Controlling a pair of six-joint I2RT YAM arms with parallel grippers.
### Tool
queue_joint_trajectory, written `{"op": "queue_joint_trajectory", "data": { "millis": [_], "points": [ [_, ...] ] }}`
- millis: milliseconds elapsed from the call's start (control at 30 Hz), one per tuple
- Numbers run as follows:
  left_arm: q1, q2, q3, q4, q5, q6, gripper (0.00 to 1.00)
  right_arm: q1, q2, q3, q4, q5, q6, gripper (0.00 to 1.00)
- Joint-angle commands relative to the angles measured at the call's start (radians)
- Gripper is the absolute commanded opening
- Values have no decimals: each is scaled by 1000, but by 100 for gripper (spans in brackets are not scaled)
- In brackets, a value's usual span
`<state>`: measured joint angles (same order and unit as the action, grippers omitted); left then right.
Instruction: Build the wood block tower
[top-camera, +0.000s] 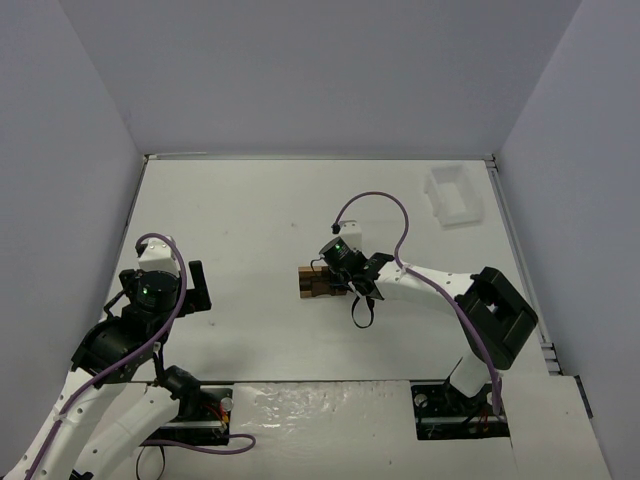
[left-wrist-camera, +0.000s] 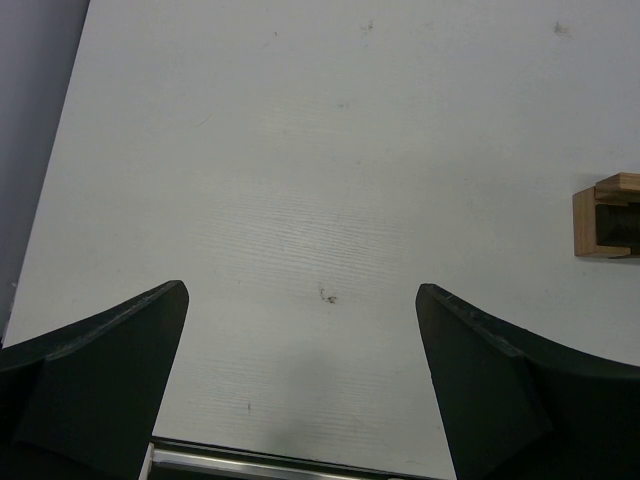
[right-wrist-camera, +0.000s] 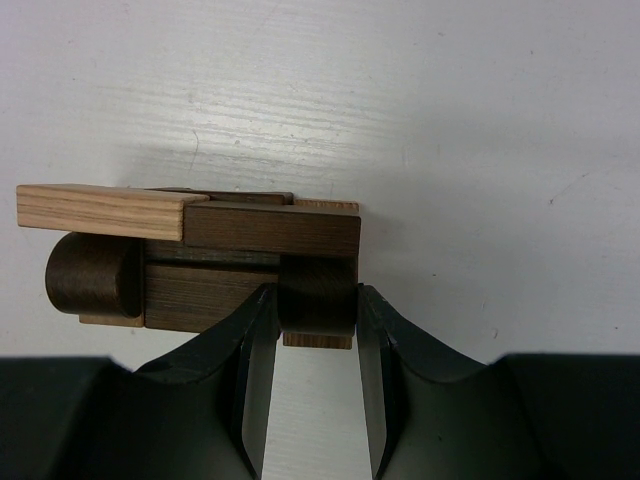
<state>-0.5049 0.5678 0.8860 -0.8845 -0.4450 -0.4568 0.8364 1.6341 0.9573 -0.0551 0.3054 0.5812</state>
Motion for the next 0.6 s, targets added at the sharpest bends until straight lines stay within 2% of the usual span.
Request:
{"op": "queue_joint_trajectory", "data": {
  "millis": [0, 100, 233, 567],
  "points": [
    [-6, 21, 7, 50, -4, 3, 97, -8, -9, -1, 37, 22, 1, 0],
    [-6, 21, 7, 50, -4, 3, 97, -8, -12, -2, 35, 21, 2, 2],
    [-7, 21, 7, 50, -3, 3, 97, -8, -26, -3, 35, 21, 0, 20],
    [-6, 19, 7, 51, -3, 3, 97, -7, -74, 12, 34, 10, 3, 47]
  ]
}}
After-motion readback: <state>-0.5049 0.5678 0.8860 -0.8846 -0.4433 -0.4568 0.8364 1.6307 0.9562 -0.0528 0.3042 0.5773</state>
